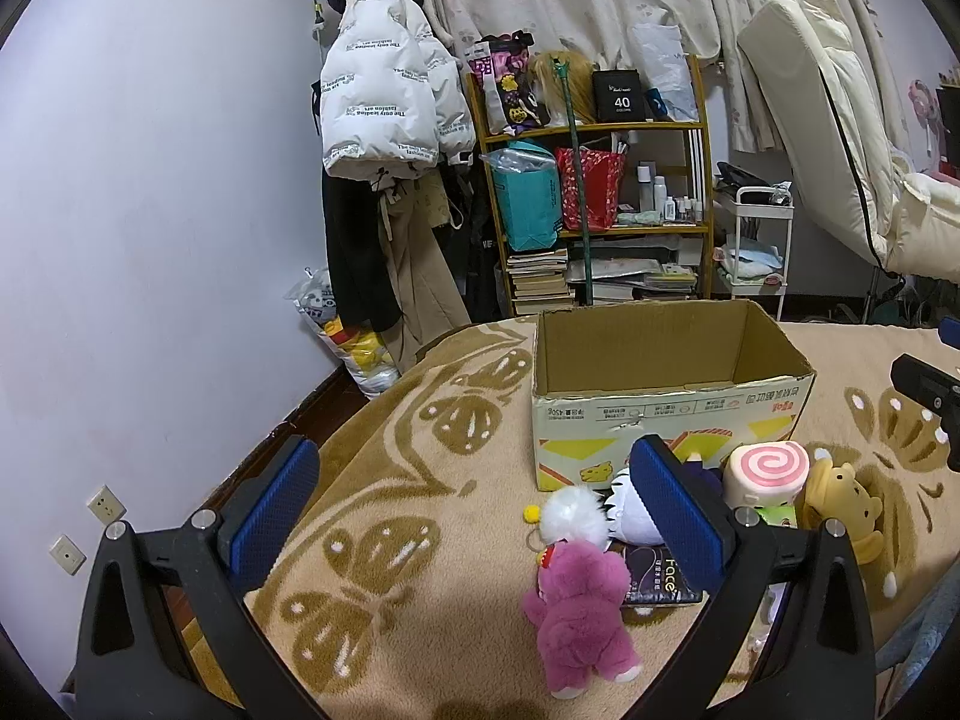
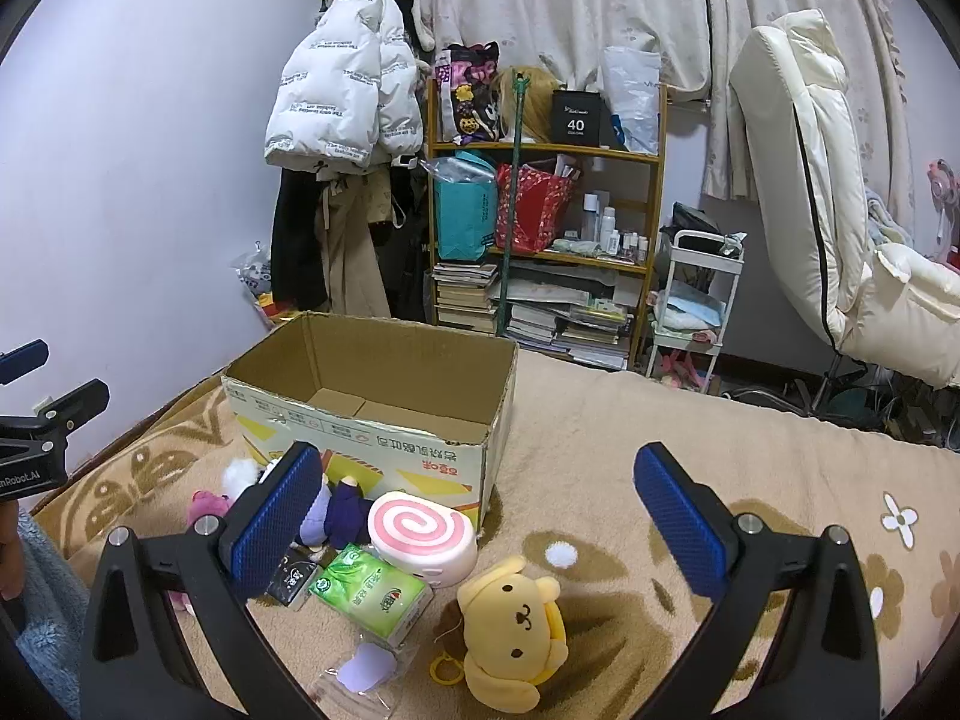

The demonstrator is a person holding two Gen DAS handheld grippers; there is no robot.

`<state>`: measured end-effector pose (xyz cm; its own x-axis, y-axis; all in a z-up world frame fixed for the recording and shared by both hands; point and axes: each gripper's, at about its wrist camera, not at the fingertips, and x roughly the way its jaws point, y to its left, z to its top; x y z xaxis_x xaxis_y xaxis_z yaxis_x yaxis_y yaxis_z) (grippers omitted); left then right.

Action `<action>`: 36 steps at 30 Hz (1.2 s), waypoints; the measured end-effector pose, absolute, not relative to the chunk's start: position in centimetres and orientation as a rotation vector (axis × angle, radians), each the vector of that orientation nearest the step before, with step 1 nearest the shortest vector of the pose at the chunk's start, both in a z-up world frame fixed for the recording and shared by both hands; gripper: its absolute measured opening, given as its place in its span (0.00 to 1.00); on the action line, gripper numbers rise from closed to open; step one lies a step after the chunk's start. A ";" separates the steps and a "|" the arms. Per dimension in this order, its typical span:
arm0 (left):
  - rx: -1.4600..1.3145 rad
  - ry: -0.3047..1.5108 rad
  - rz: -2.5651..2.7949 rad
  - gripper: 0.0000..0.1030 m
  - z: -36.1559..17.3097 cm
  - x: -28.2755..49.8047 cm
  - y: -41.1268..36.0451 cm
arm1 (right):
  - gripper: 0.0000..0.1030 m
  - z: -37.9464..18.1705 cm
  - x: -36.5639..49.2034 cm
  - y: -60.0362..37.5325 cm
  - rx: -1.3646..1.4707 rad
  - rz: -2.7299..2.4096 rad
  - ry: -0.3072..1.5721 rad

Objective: Organize soft objects

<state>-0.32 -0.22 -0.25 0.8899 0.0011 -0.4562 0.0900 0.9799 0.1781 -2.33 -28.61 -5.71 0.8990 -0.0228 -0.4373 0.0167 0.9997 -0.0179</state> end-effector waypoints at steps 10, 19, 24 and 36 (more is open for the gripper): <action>0.199 0.473 -0.047 0.99 -0.3 -0.3 -0.2 | 1.00 -5.5 -2.4 -28.9 -0.013 -0.022 0.456; 0.200 0.474 -0.047 0.99 -0.3 -0.3 -0.2 | 1.00 -5.6 -2.3 -28.7 -0.013 -0.021 0.456; 0.200 0.474 -0.047 0.99 -0.3 -0.4 -0.2 | 1.00 -5.6 -2.4 -28.7 -0.013 -0.021 0.457; 0.202 0.473 -0.044 0.99 -0.2 -0.4 -0.2 | 1.00 -5.6 -2.3 -28.8 -0.012 -0.020 0.459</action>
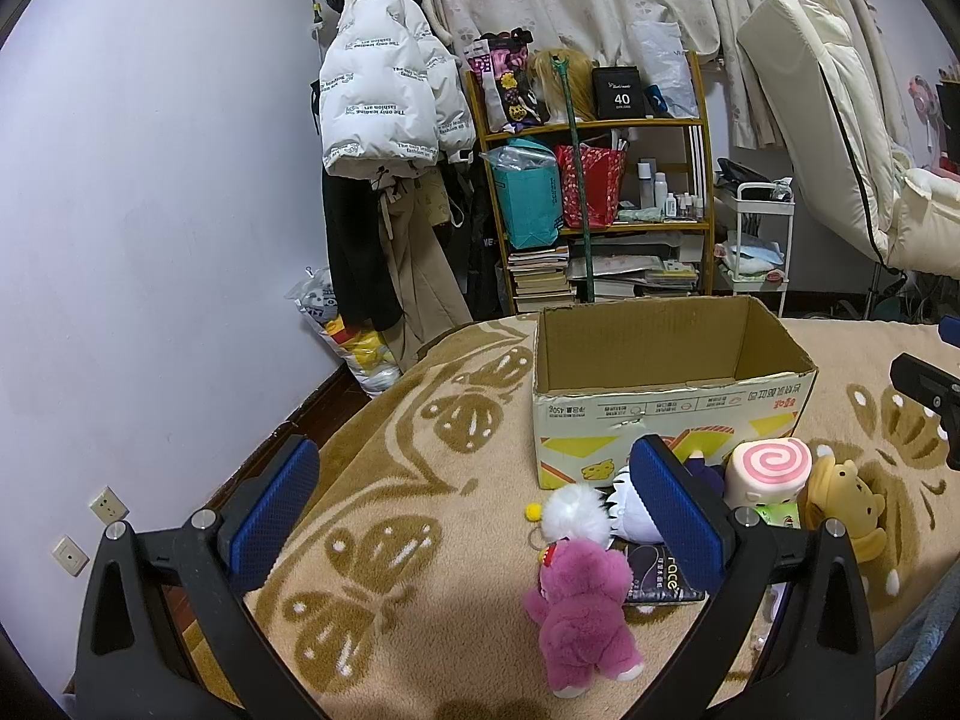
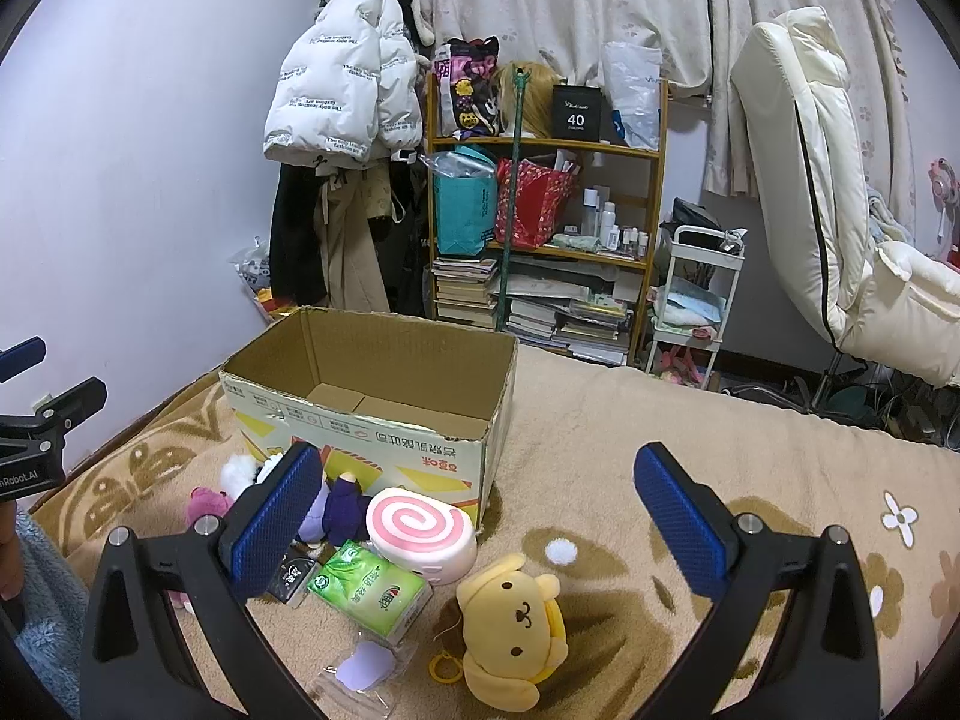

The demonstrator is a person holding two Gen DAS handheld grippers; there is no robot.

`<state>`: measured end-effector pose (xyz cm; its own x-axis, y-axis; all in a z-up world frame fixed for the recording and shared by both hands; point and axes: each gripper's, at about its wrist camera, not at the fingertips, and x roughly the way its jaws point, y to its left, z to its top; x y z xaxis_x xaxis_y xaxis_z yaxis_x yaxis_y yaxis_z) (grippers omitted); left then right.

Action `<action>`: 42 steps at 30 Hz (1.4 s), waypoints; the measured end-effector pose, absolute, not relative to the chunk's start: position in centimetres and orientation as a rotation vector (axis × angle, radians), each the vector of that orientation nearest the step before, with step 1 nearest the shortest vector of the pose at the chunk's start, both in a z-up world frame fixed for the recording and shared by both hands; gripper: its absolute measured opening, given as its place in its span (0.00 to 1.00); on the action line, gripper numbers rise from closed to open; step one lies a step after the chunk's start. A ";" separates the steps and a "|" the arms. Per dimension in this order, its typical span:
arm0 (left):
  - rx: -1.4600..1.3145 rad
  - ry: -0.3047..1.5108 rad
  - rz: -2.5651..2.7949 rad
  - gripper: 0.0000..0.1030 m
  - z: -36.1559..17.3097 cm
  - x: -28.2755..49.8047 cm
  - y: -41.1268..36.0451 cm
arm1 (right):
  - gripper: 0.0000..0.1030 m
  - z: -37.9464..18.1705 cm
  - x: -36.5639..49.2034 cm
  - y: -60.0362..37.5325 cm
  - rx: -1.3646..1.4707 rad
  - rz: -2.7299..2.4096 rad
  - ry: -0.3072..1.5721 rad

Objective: Organize soft objects

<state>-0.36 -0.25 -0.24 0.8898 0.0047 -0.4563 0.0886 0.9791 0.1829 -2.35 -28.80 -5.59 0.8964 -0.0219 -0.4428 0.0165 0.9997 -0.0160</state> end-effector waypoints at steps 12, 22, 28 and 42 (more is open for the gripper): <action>0.204 0.472 -0.042 0.99 -0.7 0.0 0.2 | 1.00 -5.8 -2.3 -28.6 -0.012 -0.021 0.460; 0.204 0.473 -0.041 0.99 -0.8 -0.1 0.2 | 1.00 -5.6 -2.3 -28.8 -0.013 -0.020 0.462; 0.205 0.473 -0.040 0.99 -0.8 0.0 0.1 | 1.00 -5.7 -2.3 -28.8 -0.013 -0.021 0.462; 0.201 0.507 -0.040 0.99 -1.8 0.5 0.4 | 1.00 -5.3 -2.2 -29.0 -0.013 -0.021 0.466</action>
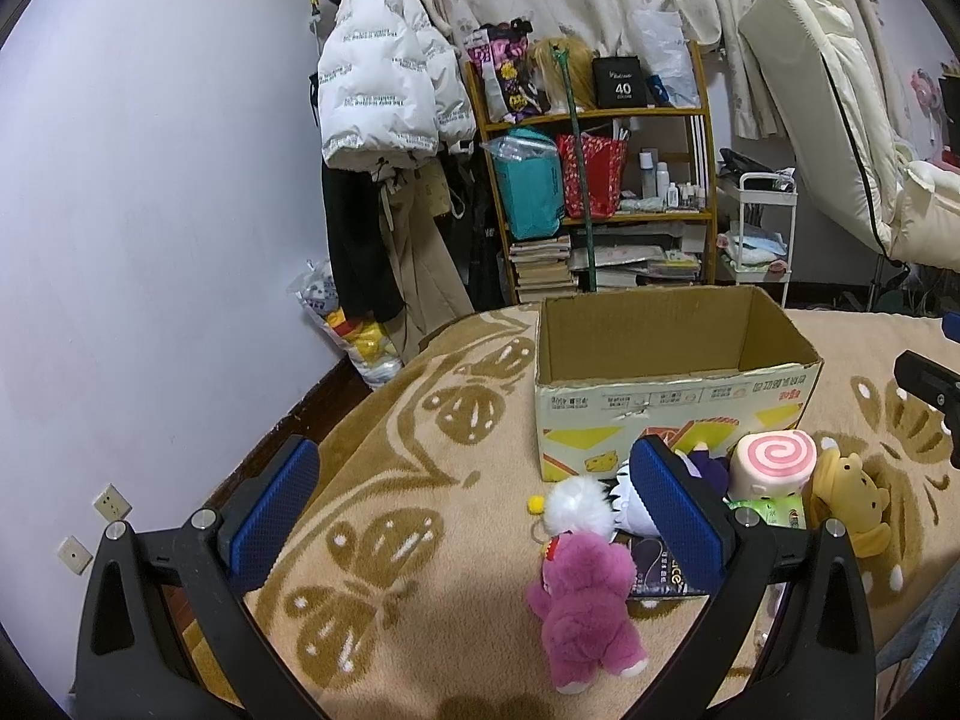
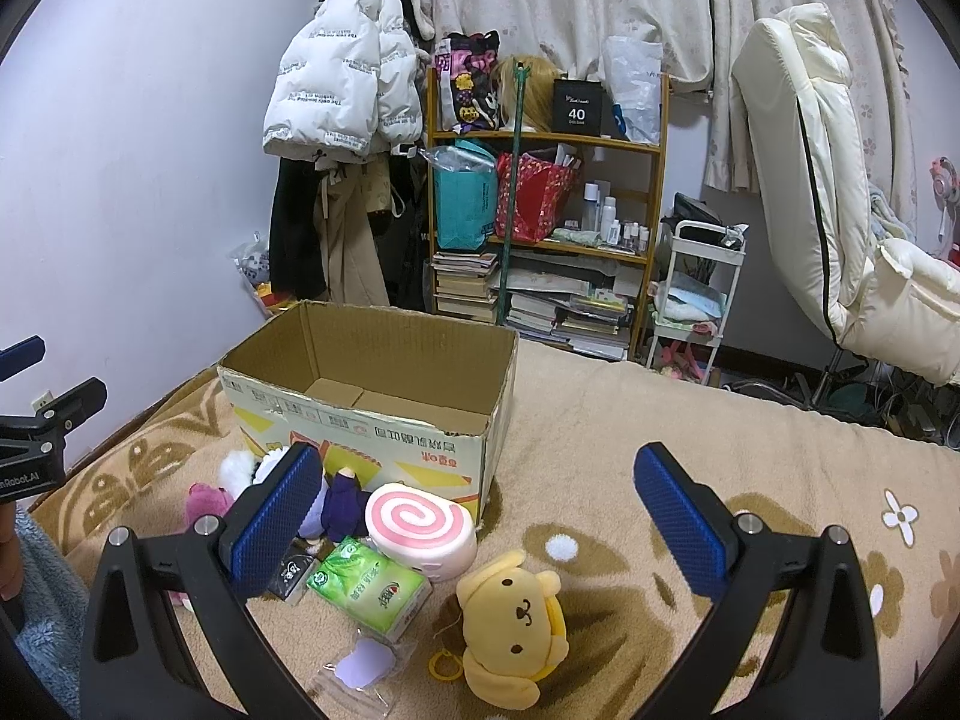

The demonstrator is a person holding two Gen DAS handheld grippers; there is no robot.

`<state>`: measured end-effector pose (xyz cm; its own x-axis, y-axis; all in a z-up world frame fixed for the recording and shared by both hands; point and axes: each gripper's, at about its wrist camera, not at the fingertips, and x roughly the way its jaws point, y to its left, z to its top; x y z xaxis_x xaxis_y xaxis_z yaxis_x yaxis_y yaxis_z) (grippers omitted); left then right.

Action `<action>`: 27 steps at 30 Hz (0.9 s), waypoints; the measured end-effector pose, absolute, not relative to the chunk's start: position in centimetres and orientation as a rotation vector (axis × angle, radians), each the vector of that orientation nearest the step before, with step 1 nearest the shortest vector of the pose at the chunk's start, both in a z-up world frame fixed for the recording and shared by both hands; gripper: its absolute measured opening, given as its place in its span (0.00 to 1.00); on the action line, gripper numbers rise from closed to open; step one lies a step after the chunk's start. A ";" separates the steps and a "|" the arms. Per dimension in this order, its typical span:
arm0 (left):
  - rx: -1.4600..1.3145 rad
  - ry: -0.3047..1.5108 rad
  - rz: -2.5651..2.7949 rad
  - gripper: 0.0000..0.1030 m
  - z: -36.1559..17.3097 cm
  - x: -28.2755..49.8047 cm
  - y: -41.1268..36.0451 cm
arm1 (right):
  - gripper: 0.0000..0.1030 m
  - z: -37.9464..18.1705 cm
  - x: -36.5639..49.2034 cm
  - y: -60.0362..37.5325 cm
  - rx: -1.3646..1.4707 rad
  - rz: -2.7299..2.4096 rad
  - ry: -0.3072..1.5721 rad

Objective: Organize soft objects
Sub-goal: 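Lower and close the left gripper on the pink bear while the right gripper grasps the yellow dog plush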

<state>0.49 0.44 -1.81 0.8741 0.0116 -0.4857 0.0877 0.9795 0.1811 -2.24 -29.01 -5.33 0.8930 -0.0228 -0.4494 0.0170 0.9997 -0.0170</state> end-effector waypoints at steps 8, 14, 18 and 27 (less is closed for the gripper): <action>0.238 0.610 -0.038 0.99 -3.0 2.3 -0.2 | 1.00 -7.5 -1.3 -28.8 0.002 -0.018 0.533; 0.259 0.710 -0.063 0.99 -4.2 3.8 -0.8 | 1.00 -9.5 0.4 -29.8 0.045 -0.051 0.685; 0.277 0.775 -0.066 0.99 -5.1 4.8 -1.2 | 1.00 -11.0 1.6 -30.7 0.087 -0.070 0.785; 0.328 0.950 -0.110 0.99 -8.6 7.5 -2.9 | 1.00 -14.0 3.9 -31.4 0.125 -0.080 0.969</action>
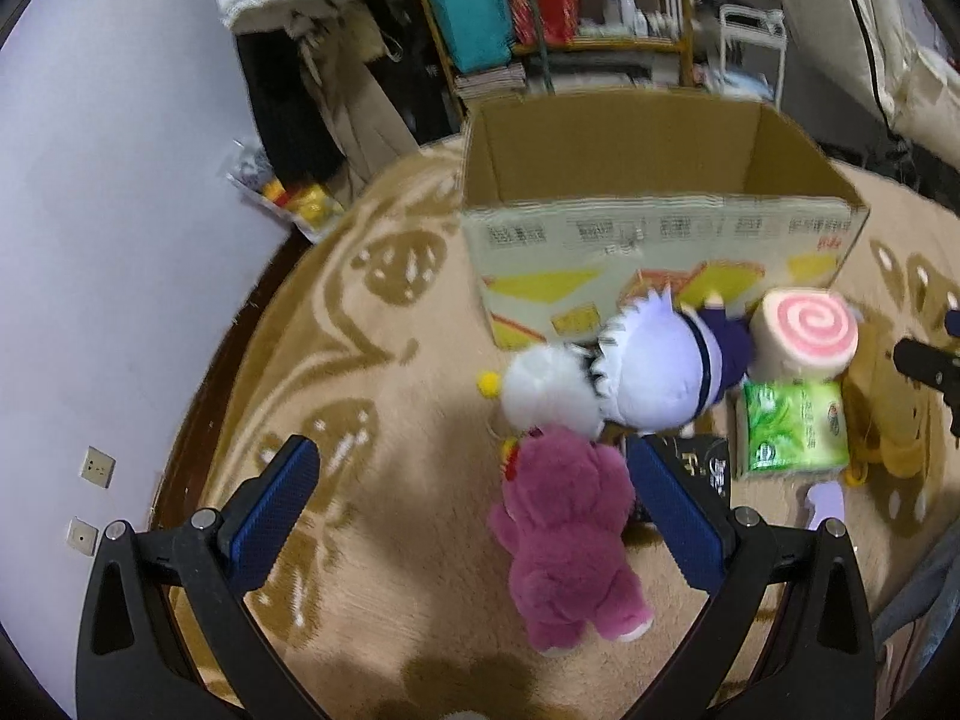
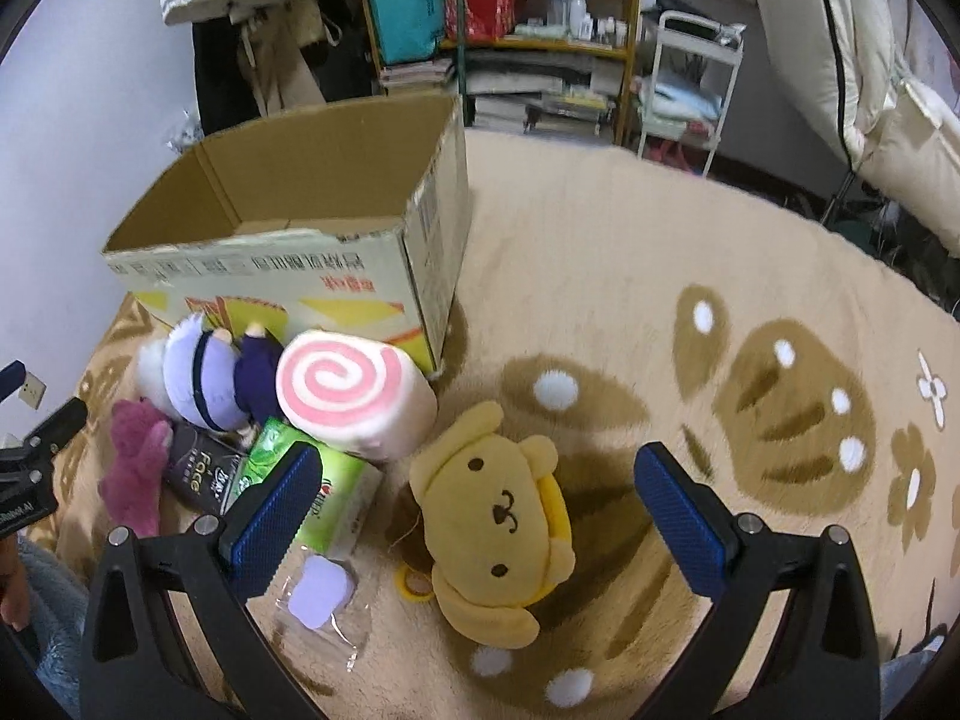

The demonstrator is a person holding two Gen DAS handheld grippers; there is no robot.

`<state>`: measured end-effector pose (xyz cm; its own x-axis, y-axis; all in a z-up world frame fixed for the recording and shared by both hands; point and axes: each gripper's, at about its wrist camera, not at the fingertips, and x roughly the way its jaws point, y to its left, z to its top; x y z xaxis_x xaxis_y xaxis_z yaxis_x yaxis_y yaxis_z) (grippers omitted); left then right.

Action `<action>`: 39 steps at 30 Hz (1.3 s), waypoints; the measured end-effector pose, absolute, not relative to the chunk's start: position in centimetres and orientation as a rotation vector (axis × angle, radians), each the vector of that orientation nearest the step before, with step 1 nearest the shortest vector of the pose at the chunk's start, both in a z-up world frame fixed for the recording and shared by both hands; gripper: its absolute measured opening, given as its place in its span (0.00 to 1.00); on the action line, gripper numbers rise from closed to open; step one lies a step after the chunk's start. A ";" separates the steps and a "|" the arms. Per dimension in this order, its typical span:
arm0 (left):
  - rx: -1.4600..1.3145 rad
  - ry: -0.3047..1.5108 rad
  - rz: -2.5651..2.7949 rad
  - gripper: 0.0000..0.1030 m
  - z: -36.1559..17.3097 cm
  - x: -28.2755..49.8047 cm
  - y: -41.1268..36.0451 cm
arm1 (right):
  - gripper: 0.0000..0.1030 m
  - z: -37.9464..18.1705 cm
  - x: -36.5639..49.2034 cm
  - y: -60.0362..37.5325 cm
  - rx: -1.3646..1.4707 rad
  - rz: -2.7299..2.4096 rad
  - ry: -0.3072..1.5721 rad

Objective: Organize soft objects
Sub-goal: 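Lower and close the left gripper on the pink bear while the right gripper grasps the yellow dog plush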

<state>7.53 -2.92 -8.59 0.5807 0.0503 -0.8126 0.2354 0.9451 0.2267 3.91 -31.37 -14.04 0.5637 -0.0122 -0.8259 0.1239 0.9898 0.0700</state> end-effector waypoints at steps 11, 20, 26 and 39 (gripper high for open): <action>0.336 1.126 -0.161 0.99 -12.6 9.2 -4.0 | 0.92 -17.0 5.7 -31.2 0.114 -0.058 1.110; 0.355 1.225 -0.158 0.98 -14.8 9.9 -4.3 | 0.81 -19.9 7.2 -32.2 0.181 -0.048 1.245; 0.302 1.249 -0.206 0.79 -15.0 10.1 -3.8 | 0.77 -20.5 7.5 -32.4 0.201 -0.040 1.258; 0.256 1.188 -0.201 0.54 -13.2 8.9 -3.5 | 0.68 -17.2 5.9 -33.5 0.194 -0.028 1.150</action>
<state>8.89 -3.49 -13.22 0.3616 -0.0201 -0.9321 0.2878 0.9534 0.0910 5.92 -33.47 -17.20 0.4098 0.0773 -0.9089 0.1220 0.9828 0.1386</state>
